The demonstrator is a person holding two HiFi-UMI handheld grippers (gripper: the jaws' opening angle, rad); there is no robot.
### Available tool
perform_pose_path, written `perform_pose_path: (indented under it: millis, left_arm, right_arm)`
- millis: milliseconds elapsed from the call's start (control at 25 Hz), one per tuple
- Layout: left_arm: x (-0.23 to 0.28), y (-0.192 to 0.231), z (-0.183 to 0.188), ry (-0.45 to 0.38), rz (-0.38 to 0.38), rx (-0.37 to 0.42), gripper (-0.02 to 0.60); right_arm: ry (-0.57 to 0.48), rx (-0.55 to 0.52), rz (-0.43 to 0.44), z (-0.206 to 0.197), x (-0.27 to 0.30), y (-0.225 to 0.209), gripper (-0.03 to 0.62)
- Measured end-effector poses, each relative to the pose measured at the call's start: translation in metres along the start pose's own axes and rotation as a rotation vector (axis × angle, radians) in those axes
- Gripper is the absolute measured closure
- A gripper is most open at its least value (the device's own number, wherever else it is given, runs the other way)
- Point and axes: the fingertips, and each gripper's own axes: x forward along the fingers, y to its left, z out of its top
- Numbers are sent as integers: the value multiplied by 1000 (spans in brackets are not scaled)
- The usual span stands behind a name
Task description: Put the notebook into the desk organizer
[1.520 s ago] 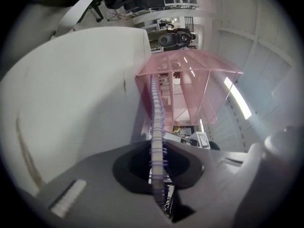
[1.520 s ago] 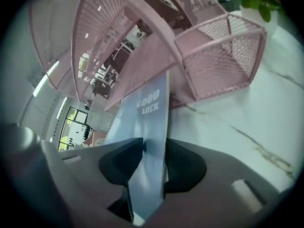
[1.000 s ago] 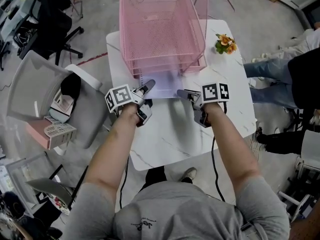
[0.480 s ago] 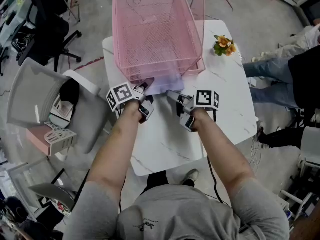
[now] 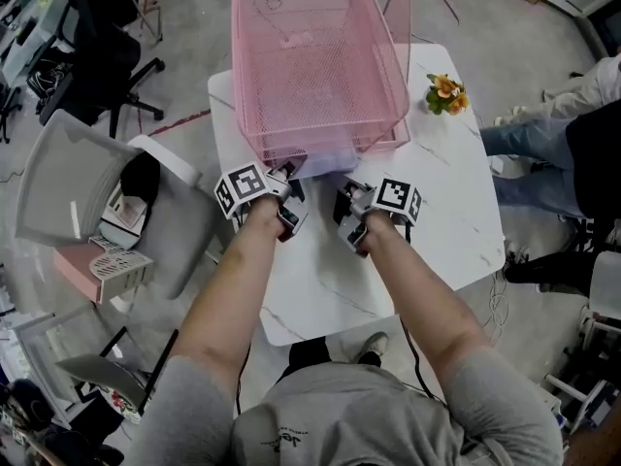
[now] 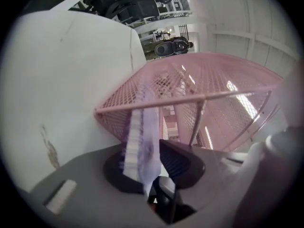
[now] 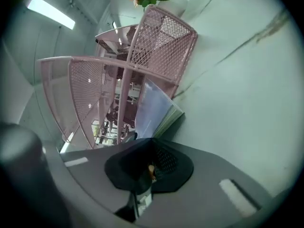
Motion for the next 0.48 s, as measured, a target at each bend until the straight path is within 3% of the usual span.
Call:
perform_pose_path:
  millis: [280,480]
  left_arm:
    - [1,-11,-22,61,-30,2,353]
    - [-16,-13,-57,159,-24,-22,327]
  right_arm:
    - [-29,5,10,12,20,10,591]
    - [-32,30,7,11,20,6,591]
